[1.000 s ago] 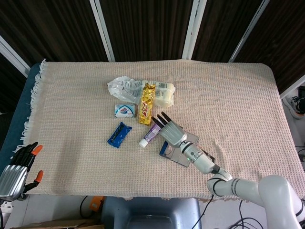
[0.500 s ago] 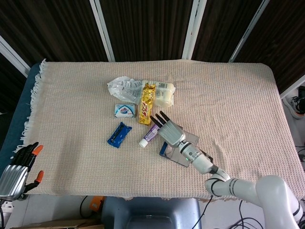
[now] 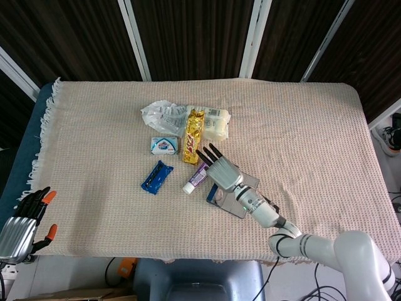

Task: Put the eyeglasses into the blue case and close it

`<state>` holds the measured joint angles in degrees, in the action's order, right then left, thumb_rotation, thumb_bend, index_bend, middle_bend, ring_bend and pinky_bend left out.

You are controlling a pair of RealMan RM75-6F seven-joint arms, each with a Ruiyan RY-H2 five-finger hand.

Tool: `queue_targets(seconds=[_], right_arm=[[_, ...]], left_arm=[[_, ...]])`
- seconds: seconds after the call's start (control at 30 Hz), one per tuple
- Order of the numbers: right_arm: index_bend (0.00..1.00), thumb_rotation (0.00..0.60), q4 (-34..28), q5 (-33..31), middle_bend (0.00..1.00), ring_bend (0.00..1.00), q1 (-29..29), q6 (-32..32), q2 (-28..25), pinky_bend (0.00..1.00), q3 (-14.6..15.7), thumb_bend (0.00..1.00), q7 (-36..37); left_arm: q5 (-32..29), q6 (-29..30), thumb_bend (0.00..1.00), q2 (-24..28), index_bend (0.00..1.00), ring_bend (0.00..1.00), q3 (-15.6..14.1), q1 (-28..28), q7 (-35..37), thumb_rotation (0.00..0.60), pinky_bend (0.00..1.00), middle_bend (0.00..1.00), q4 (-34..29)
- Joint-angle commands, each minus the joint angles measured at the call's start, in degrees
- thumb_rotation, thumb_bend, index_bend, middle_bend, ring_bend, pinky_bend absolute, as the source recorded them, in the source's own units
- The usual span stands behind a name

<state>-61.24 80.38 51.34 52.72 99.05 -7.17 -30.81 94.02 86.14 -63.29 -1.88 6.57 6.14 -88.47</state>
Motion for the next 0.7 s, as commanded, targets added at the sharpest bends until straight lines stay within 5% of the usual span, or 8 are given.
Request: queue_targets(seconds=[0.03, 0.4, 0.7], right_arm=[[0.56, 0.6, -3.3, 1.6, 0.13, 0.0, -1.8, 2.3, -3.2, 0.0, 1.4, 0.2, 0.7], [0.45, 0.6, -13.9, 7.5, 0.12, 0.0, -9.6, 9.5, -14.6, 0.0, 8.2, 0.2, 7.7], [0.5, 0.6, 2.7, 18.4, 0.11, 0.0, -15.2, 19.7, -10.1, 0.0, 15.0, 0.23, 23.6]], left_arm=[[0.1, 0.0, 0.43, 0.0, 0.0, 0.0, 0.0, 0.0, 0.0, 0.6, 0.1, 0.0, 0.0], [0.7, 0.4, 0.43, -0.3, 0.0, 0.0, -0.3, -0.2, -1.2, 0.6, 0.1, 0.0, -0.5], [0.6, -0.1, 0.43, -0.5, 0.0, 0.0, -0.3, 0.0, -2.2, 0.6, 0.1, 0.0, -0.8]])
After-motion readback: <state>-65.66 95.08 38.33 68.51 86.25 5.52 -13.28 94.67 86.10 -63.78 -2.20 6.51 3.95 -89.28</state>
